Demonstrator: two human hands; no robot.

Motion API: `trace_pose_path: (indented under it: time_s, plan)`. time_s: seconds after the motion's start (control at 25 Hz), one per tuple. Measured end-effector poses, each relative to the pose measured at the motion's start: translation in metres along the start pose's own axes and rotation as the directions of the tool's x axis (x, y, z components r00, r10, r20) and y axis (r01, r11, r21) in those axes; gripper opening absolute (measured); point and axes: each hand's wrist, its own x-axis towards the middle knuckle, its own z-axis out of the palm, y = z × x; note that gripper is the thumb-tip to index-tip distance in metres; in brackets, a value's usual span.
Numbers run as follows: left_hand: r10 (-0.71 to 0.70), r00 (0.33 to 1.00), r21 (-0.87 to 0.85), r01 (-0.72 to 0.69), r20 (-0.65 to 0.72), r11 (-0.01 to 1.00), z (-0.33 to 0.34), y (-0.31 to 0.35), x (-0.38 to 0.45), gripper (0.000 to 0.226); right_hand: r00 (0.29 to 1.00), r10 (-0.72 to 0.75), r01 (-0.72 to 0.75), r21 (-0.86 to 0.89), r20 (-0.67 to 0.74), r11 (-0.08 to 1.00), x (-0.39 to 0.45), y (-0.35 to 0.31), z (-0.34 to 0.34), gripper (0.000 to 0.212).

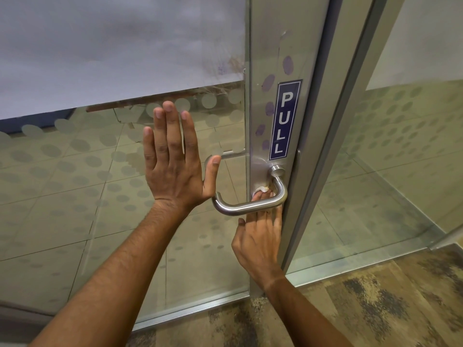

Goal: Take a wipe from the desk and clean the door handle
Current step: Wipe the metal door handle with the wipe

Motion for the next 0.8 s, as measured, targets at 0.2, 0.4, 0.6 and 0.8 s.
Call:
trace_pose_path:
  time_s: [0.2, 0.4, 0.6, 0.8]
  plan:
    - [-0.01, 1.0, -0.006, 0.01, -0.003, 1.0, 0.001, 0.0, 0.001, 0.082, 0.996, 0.082, -0.083, 0.001, 0.042, 0.997, 0.005, 0.02, -0.008, 0.072]
    - [0.024, 1.0, 0.005, -0.024, -0.019, 1.0, 0.001, 0.0, 0.001, 0.081, 0.974, 0.214, -0.18, 0.328, -0.07, 0.927, 0.015, 0.012, -0.022, 0.062]
    - [-0.001, 1.0, 0.002, 0.001, -0.006, 1.0, 0.001, 0.0, 0.002, 0.082, 0.857, 0.451, -0.181, 0.675, -0.249, 0.716, 0.021, 0.019, -0.041, 0.05]
    - [0.001, 1.0, 0.01, -0.001, 0.011, 1.0, -0.001, 0.0, 0.002, 0.082, 0.811, 0.553, -0.097, 0.888, -0.192, 0.45, 0.02, 0.008, -0.044, 0.054]
